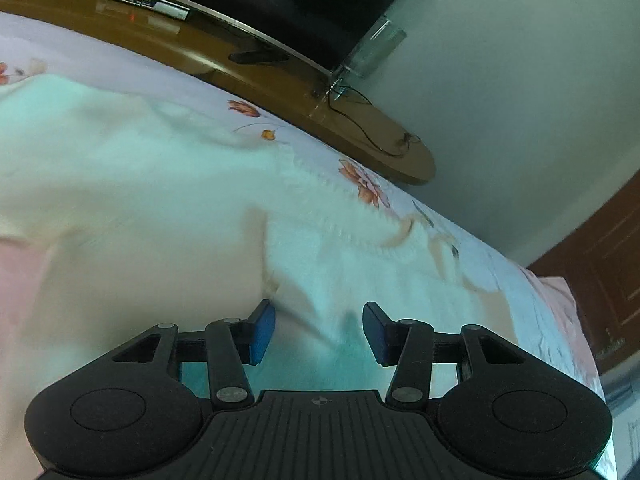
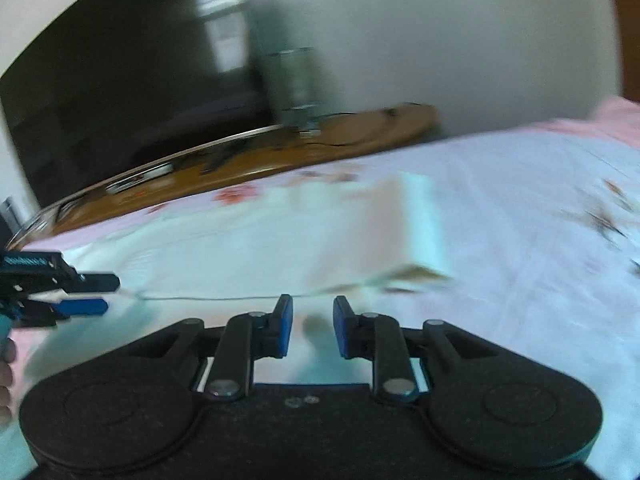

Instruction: Fold small clothes

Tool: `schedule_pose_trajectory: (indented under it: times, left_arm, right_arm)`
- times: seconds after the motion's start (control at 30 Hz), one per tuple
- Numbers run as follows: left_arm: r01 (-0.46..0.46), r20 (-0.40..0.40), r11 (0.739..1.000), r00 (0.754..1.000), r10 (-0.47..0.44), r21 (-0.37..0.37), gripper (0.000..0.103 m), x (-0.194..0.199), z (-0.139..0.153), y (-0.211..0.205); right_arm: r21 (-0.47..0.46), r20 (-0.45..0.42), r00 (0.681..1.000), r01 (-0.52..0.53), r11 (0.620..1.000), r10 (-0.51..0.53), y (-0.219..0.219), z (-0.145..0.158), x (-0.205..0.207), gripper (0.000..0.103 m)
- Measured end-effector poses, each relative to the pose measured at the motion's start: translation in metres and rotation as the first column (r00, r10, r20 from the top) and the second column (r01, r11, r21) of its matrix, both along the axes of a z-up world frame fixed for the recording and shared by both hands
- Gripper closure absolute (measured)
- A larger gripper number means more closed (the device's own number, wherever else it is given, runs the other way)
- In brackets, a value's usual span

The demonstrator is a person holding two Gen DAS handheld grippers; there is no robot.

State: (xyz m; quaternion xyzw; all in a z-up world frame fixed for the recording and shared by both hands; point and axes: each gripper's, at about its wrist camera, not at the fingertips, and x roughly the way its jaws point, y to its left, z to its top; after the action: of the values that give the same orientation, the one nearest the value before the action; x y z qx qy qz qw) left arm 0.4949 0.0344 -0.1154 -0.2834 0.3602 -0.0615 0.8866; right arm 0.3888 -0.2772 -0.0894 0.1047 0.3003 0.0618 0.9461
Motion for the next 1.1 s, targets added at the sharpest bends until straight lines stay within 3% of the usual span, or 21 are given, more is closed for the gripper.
schedule_pose_trajectory:
  times: [0.07, 0.1, 0.13, 0.2, 0.33, 0.47, 0.67, 0.77, 0.87, 1.1]
  left_arm:
    - [-0.006, -0.002, 1.0, 1.0, 0.006, 0.023, 0.056, 0.01, 0.002, -0.006]
    - [-0.001, -0.009, 0.998, 1.0, 0.002, 0.063, 0.089, 0.013, 0.004, -0.01]
    - [0.01, -0.034, 0.996, 0.999, -0.007, 0.093, 0.099, 0.016, 0.003, -0.006]
    - [0.012, -0.011, 0.998, 1.0, -0.011, 0.069, 0.099, 0.011, 0.01, 0.005]
    - [-0.029, 0.08, 0.992, 0.997, 0.019, 0.124, 0.099, -0.014, 0.038, 0.042]
    - [-0.047, 0.073, 0.984, 0.997, 0.035, 0.171, 0.099, -0.023, 0.04, 0.077]
    - [-0.036, 0.02, 0.986, 0.999, 0.033, 0.165, 0.099, -0.03, 0.023, 0.091]
    - [-0.05, 0.021, 0.987, 0.999, 0.047, 0.152, 0.099, -0.033, 0.016, 0.092]
    - [-0.05, 0.027, 0.985, 0.999, 0.046, 0.166, 0.099, -0.027, 0.011, 0.089]
    - [-0.044, 0.026, 0.986, 0.999, 0.041, 0.16, 0.099, -0.021, 0.003, 0.091]
  right_arm:
    - [0.032, -0.015, 0.999, 0.033, 0.999, -0.033, -0.015, -0.002, -0.003, 0.079]
    - [0.047, -0.02, 0.999, 0.045, 0.998, -0.044, -0.023, -0.003, -0.004, 0.079]
    - [0.055, -0.026, 0.998, 0.053, 0.997, -0.052, -0.027, -0.004, -0.004, 0.078]
    - [0.07, -0.036, 0.997, 0.064, 0.996, -0.061, -0.037, -0.006, -0.004, 0.078]
    - [0.1, -0.058, 0.998, 0.044, 0.994, -0.038, -0.028, -0.013, 0.017, 0.068]
    - [0.081, -0.054, 0.998, 0.029, 0.996, -0.024, -0.022, -0.015, 0.025, 0.065]
    - [0.042, -0.055, 0.998, 0.024, 0.999, -0.021, -0.018, -0.019, 0.038, 0.077]
    - [-0.001, -0.048, 0.999, -0.018, 1.0, 0.018, -0.014, -0.019, 0.042, 0.096]
    - [-0.061, -0.025, 1.0, -0.014, 0.998, 0.012, -0.011, -0.013, 0.039, 0.097]
    - [-0.068, -0.047, 0.999, -0.018, 0.998, 0.015, -0.011, -0.019, 0.039, 0.096]
